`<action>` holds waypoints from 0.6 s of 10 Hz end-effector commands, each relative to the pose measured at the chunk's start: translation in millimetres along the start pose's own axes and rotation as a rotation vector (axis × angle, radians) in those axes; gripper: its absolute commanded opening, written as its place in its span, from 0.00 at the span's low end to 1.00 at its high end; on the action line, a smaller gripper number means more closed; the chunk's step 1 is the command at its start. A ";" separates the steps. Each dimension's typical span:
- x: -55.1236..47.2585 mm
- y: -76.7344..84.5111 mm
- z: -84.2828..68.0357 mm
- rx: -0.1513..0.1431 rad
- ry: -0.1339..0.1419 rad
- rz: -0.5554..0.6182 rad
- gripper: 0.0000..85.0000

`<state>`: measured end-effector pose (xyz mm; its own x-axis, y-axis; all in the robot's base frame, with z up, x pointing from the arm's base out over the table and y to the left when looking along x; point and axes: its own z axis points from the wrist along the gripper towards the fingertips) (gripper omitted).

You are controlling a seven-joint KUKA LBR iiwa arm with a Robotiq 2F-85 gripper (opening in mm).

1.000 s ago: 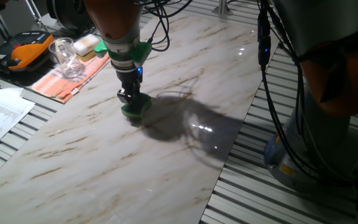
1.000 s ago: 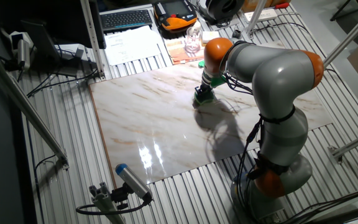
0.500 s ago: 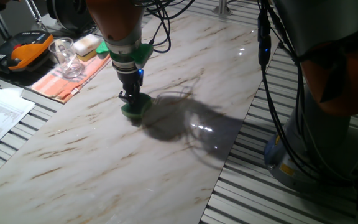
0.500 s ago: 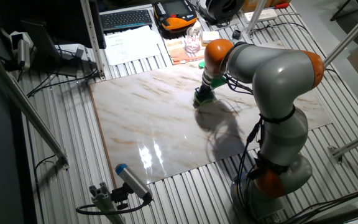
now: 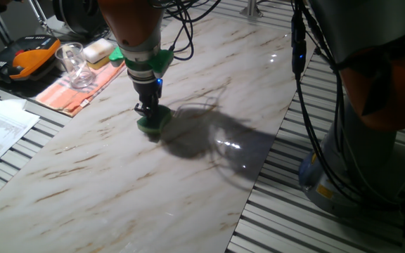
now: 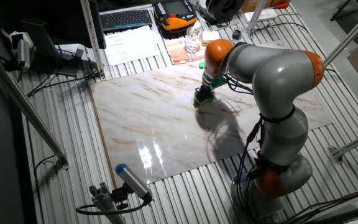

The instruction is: Clean the tabletop with a sponge

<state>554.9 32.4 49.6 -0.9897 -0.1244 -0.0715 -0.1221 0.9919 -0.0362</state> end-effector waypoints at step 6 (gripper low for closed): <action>0.5 0.4 11.3 -0.008 -0.011 0.004 0.40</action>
<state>555.4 32.3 38.4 -0.9892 -0.1210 -0.0825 -0.1191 0.9925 -0.0281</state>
